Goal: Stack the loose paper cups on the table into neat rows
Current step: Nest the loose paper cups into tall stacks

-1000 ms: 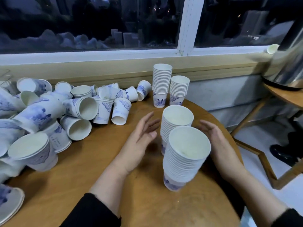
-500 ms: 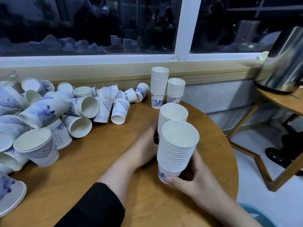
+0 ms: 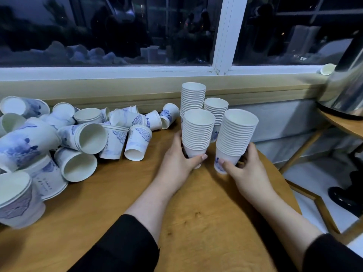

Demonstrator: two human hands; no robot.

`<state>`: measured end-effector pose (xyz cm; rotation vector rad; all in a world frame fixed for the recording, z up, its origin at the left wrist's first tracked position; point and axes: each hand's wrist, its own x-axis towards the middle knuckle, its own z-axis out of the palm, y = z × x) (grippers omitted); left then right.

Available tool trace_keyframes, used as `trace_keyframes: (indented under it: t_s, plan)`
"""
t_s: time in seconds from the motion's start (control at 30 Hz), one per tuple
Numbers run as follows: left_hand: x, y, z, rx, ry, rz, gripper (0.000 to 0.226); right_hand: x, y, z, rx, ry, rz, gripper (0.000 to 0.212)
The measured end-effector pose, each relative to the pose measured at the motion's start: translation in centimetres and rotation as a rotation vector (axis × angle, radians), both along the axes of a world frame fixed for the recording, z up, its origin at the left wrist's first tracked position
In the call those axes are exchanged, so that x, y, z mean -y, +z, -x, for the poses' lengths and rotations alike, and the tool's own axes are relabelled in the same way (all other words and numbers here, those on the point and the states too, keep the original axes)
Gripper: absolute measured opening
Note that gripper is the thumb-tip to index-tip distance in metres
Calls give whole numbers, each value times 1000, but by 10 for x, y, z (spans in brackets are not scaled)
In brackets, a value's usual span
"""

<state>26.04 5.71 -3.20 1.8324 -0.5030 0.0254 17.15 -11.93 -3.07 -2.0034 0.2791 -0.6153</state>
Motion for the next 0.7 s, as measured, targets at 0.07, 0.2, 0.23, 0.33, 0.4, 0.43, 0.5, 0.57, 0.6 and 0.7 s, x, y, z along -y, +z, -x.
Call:
trace_keyframes:
  t_s: [0.07,0.2,0.23,0.33,0.4,0.43,0.5,0.57,0.6,0.7]
  plan:
    - [10,-2,-12,8,3,8,84,10,-4,-22,5,-12,4,62]
    - [28,-3,-32,17,-4,23,85,24,-11,-50,23,-10,22,61]
    - [31,-3,-35,13,0,34,84,26,-12,-54,25,-1,17,61]
    - [40,-5,-45,6,17,45,81,32,-14,-60,11,20,-12,66]
    - [41,-7,-48,12,29,46,81,33,-13,-60,4,27,-22,71]
    - [41,-6,-48,17,34,40,81,32,-13,-60,2,25,-13,73]
    - [38,-4,-46,32,45,19,84,28,-8,-59,11,0,19,79]
    - [33,-1,-39,45,65,-18,88,25,-4,-55,85,-54,-2,89]
    - [30,-2,-35,44,90,-17,89,22,1,-50,150,-97,-34,91]
    - [11,-2,-14,37,184,-21,82,11,9,-31,424,-138,10,62]
